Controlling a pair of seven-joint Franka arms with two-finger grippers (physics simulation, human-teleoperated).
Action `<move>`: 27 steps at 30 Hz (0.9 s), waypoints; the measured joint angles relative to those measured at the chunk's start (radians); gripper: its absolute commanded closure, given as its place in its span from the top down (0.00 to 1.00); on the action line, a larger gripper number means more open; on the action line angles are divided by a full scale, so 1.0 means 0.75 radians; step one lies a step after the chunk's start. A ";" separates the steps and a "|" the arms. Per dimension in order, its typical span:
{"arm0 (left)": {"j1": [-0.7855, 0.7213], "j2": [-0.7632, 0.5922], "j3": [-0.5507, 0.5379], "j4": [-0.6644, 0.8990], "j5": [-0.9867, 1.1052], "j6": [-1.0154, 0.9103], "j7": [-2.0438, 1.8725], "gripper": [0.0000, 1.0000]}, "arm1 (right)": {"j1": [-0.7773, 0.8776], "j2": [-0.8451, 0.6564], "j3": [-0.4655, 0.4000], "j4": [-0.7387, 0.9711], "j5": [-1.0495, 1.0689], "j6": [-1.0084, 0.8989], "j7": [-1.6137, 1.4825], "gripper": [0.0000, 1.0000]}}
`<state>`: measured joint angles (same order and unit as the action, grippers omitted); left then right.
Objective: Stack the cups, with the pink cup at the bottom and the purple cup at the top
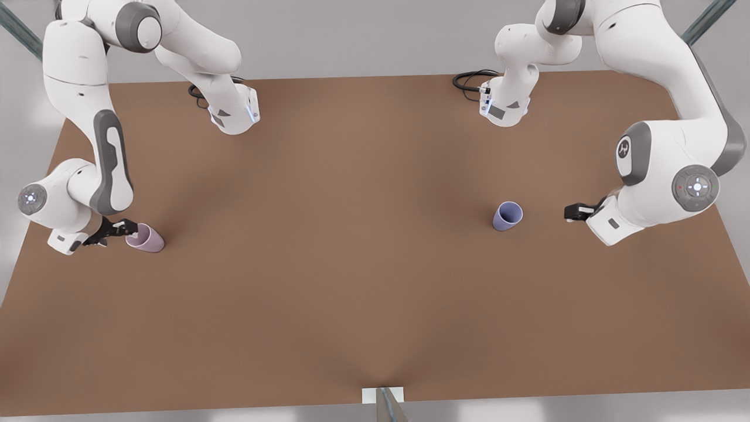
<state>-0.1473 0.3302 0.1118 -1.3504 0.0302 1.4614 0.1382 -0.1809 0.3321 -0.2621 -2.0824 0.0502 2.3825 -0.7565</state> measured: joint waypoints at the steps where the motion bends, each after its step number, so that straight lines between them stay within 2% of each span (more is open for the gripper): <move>1: 0.000 0.001 0.000 0.000 0.000 0.000 0.000 1.00 | -0.005 0.009 0.000 -0.001 0.000 0.010 -0.018 0.95; 4: 0.000 0.003 0.000 0.000 0.000 0.000 0.000 1.00 | -0.012 0.030 0.001 -0.014 0.000 0.039 -0.067 0.92; 9: 0.001 0.009 0.000 0.000 0.000 0.000 0.000 1.00 | -0.034 0.064 0.002 -0.025 0.003 0.069 -0.132 0.78; 14: 0.002 0.014 0.000 0.000 0.000 0.001 0.000 1.00 | -0.023 0.091 0.003 -0.030 0.042 0.084 -0.180 0.77; 15: 0.002 0.015 0.000 0.000 0.000 0.001 0.000 1.00 | -0.022 0.093 0.003 -0.031 0.047 0.086 -0.188 0.67; 17: 0.002 0.016 0.001 0.000 0.000 0.002 0.000 1.00 | -0.022 0.096 0.005 -0.032 0.054 0.088 -0.203 0.57; 18: 0.002 0.017 0.002 0.000 0.000 0.002 0.000 1.00 | -0.022 0.097 0.005 -0.032 0.056 0.088 -0.209 0.48; 19: 0.002 0.017 0.002 0.000 0.000 0.002 0.000 1.00 | -0.022 0.098 0.006 -0.032 0.058 0.087 -0.215 0.45; 21: 0.002 0.017 0.002 0.000 0.000 0.003 0.000 1.00 | -0.021 0.097 0.008 -0.034 0.063 0.085 -0.227 0.25; 22: 0.002 0.017 0.002 0.000 0.000 0.003 0.000 1.00 | -0.021 0.095 0.009 -0.036 0.066 0.083 -0.233 0.21; 27: 0.002 0.015 0.005 0.000 0.000 0.002 0.000 1.00 | -0.019 0.063 0.033 -0.035 0.070 0.062 -0.252 0.21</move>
<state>-0.1457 0.3417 0.1159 -1.3504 0.0301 1.4626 0.1385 -0.1949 0.3797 -0.2373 -2.1087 0.1024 2.4287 -0.9453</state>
